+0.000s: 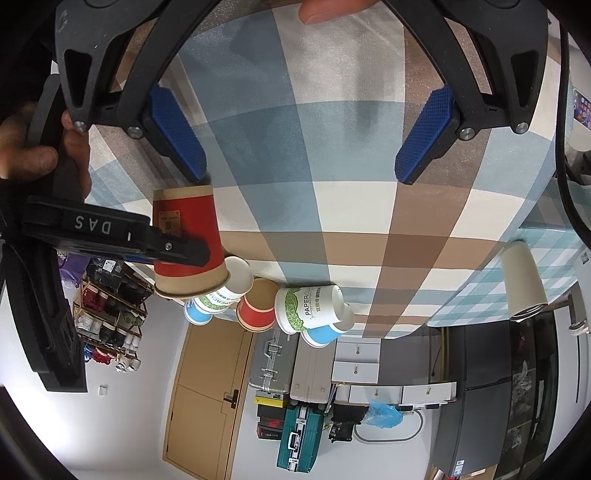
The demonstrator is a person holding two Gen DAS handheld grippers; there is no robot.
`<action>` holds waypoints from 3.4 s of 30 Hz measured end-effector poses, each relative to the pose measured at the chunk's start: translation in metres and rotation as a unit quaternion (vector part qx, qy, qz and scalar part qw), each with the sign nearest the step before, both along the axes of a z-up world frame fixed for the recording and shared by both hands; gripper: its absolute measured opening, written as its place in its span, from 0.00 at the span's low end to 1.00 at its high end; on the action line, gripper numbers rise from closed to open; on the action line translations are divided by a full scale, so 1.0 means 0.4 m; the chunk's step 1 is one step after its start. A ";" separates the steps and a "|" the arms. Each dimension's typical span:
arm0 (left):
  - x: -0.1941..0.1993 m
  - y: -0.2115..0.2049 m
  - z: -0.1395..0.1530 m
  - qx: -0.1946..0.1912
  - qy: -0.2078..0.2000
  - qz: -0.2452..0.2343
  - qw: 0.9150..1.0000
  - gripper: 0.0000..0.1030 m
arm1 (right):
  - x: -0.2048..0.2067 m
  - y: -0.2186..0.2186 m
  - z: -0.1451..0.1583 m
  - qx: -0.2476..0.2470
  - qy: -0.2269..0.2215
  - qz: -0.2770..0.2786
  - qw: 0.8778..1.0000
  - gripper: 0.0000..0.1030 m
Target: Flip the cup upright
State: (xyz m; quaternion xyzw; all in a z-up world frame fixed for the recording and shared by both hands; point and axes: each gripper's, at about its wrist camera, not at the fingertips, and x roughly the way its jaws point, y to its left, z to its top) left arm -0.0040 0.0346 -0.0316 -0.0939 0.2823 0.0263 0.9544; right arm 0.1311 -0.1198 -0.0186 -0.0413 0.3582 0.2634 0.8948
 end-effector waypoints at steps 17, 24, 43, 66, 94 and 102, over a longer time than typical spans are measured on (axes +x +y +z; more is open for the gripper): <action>-0.001 -0.004 -0.002 0.004 0.000 -0.003 1.000 0.99 | -0.129 -0.028 -0.004 -0.037 -0.038 0.067 0.996 0.62; -0.003 -0.008 0.000 0.005 -0.003 -0.005 1.000 0.99 | -0.150 -0.028 -0.008 -0.038 -0.092 0.057 0.993 0.61; -0.010 -0.025 0.015 0.005 -0.021 -0.020 1.000 0.99 | -0.147 -0.086 0.001 0.010 -0.090 0.052 0.995 0.97; -0.017 -0.101 0.051 0.046 -0.105 -0.054 0.992 0.99 | -0.212 -0.222 0.026 0.094 -0.158 0.037 0.982 1.00; -0.013 -0.099 0.036 0.044 -0.101 -0.050 0.993 0.99 | -0.217 -0.215 0.020 0.092 -0.152 0.047 0.983 1.00; -0.013 -0.099 0.036 0.045 -0.102 -0.050 0.993 0.99 | -0.218 -0.210 0.012 0.087 -0.150 0.051 0.984 1.00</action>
